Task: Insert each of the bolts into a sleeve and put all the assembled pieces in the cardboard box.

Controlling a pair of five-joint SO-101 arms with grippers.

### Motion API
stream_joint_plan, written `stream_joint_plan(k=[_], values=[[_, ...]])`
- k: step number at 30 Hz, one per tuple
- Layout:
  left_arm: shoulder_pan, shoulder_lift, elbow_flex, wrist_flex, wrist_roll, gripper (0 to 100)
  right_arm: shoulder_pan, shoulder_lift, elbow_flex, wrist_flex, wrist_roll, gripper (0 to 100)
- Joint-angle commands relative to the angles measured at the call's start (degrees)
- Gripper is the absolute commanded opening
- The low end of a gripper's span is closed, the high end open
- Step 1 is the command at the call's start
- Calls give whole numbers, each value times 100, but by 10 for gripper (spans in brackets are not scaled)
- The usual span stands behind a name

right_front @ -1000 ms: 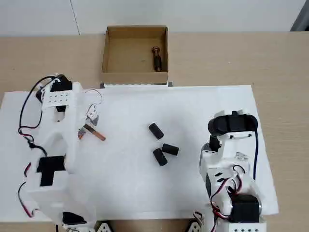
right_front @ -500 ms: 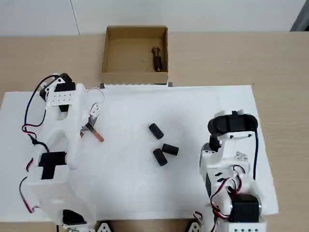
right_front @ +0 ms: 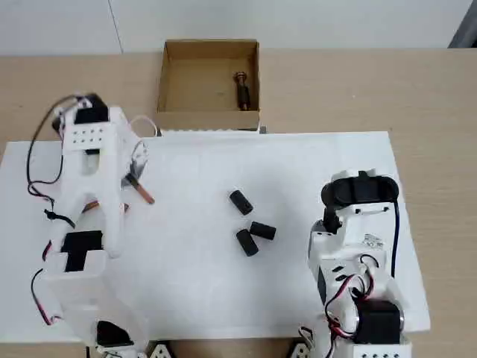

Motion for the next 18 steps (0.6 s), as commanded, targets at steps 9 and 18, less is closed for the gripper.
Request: stream_joint_plan(k=[9, 18], values=[[703, -993, -2598, 835, -958, 5, 4, -48, -396, -84, 79, 2], [1741, -2831, -1842, 826, -1741, 5, -4, -84, -396, 13, 299, 2]])
